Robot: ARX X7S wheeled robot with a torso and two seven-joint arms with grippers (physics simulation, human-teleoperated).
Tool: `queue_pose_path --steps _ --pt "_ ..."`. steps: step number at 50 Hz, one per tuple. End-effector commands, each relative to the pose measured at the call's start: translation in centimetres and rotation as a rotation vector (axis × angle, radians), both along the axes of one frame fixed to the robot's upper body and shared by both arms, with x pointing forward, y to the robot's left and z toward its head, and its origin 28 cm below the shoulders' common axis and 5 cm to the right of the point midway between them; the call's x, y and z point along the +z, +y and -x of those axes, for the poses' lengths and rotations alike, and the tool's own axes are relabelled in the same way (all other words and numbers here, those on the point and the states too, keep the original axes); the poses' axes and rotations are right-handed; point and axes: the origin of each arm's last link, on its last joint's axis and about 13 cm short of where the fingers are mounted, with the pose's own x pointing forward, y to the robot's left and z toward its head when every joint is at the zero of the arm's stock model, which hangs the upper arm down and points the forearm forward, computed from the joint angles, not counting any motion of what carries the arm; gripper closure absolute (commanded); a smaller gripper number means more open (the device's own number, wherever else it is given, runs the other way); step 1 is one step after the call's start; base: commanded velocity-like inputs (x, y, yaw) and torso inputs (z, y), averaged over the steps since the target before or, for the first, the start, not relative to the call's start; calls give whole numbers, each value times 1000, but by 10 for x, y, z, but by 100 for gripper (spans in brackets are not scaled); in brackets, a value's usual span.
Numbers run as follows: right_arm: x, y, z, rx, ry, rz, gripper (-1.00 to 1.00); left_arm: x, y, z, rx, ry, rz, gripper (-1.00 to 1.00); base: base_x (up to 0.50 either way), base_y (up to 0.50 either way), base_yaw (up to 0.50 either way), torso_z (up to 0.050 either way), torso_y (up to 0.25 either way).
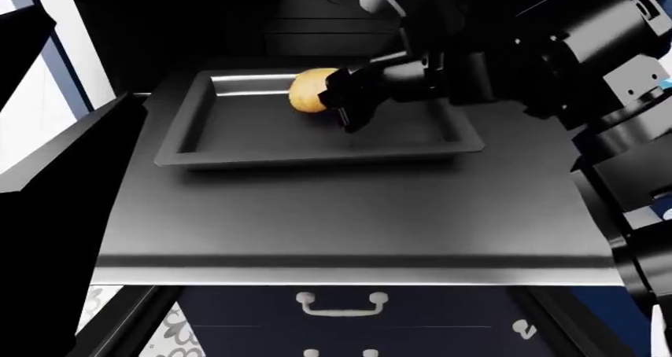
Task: Pick the potato from the top rack in the oven and place it on the plate on the counter.
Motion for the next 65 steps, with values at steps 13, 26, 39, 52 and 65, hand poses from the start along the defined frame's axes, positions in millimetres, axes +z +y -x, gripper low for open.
queue_pose_path --steps 13,26,39,52,65 --pt "12 -2 10 74 -28 -28 100 3 -1 1 6 -8 -13 -100 0 0 0 0 0" --pt "28 -5 32 165 -151 -93 100 2 -1 1 -2 -8 -7 -100 0 0 0 0 0" --pt "40 -10 55 210 -254 -141 100 2 -1 1 -5 -9 -7 -100 0 0 0 0 0" --pt "50 -19 80 229 -340 -187 100 7 -2 5 -1 -19 -7 -100 0 0 0 0 0" --pt "49 -34 104 208 -403 -223 100 9 -1 7 5 -29 -6 -100 0 0 0 0 0"
